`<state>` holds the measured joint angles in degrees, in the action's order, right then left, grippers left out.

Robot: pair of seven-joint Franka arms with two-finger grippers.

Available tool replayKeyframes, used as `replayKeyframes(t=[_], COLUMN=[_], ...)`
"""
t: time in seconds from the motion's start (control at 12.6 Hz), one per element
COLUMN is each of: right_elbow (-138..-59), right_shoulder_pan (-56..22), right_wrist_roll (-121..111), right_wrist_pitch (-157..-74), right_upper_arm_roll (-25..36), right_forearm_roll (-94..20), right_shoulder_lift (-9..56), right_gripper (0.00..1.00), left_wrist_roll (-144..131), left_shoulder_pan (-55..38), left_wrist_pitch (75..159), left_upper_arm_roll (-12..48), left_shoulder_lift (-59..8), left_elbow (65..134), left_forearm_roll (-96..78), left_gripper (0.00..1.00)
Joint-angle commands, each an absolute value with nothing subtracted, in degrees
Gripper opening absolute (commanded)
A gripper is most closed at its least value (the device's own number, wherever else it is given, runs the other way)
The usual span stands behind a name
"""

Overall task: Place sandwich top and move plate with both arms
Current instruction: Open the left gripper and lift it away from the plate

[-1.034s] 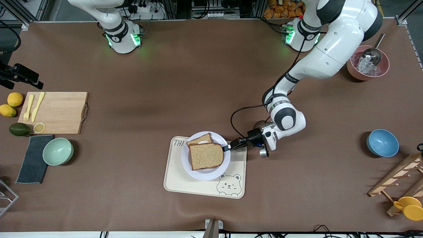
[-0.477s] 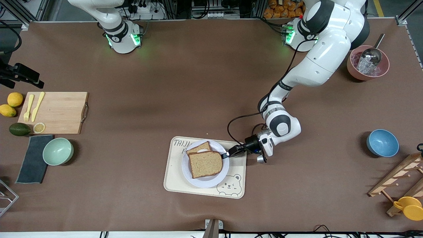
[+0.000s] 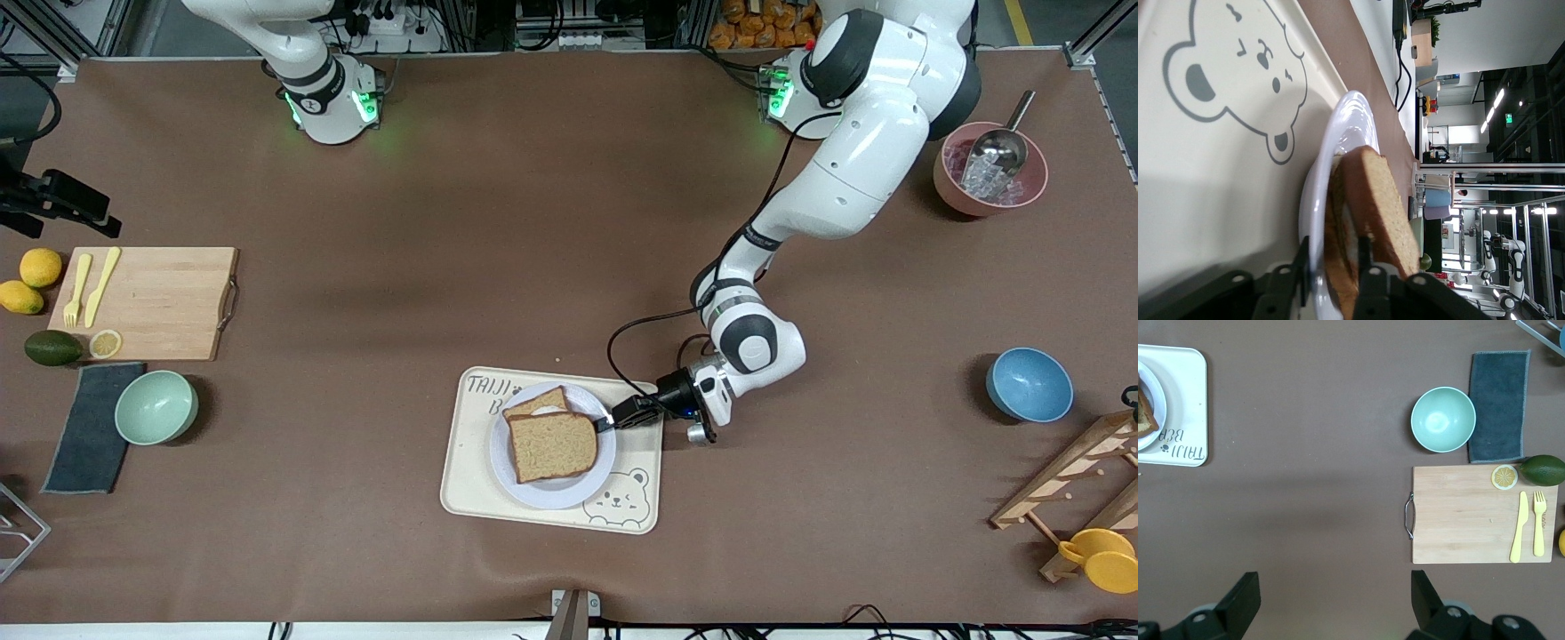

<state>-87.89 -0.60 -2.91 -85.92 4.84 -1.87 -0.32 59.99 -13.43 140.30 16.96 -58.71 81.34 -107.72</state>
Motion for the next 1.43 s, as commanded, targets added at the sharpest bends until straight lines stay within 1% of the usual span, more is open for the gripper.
replayKeyframes(t=[0.0,0.16,0.4,0.64,0.95,1.11,1.35], right_elbow=[-88.1,-88.2,-88.2,-88.3,-88.3,-88.4,-88.4], right_shoulder_pan=[-1.8,-1.8,-1.8,-1.8,-1.8,-1.8,-1.8], right_wrist_roll=[-1.8,-1.8,-1.8,-1.8,-1.8,-1.8,-1.8], right_wrist_pitch=[-85.3,-85.3,-85.3,-85.2,-85.3,-85.2,-85.3], right_upper_arm_roll=[5.3,5.3,5.3,5.3,5.3,5.3,5.3], right_forearm_roll=[-1.0,-1.0,-0.9,-0.9,-0.9,-0.9,-0.9], right_shoulder_lift=[-1.0,-1.0,-1.0,-0.9,-0.8,-0.8,-0.8], right_gripper=[1.0,1.0,1.0,1.0,1.0,1.0,1.0], left_wrist_roll=[60.4,60.2,59.5,57.8,56.7,56.7,56.6], left_shoulder_pan=[-13.8,-13.1,-13.5,-13.5,-13.8,-13.2,-11.6], left_wrist_pitch=[140.5,141.1,147.8,150.8,159.9,164.7,165.3], left_upper_arm_roll=[16.3,15.9,15.9,16.0,16.0,15.9,14.7], left_shoulder_lift=[-57.8,-55.9,-52.6,-48.4,-41.5,-38.5,-35.3], left_elbow=[80.6,81.1,82.4,85.2,89.0,91.7,96.5], left_forearm_roll=[-109.2,-108.6,-108.7,-108.7,-108.5,-103.9,-97.3], left_gripper=[1.0,1.0,1.0,1.0,1.0,1.0,1.0])
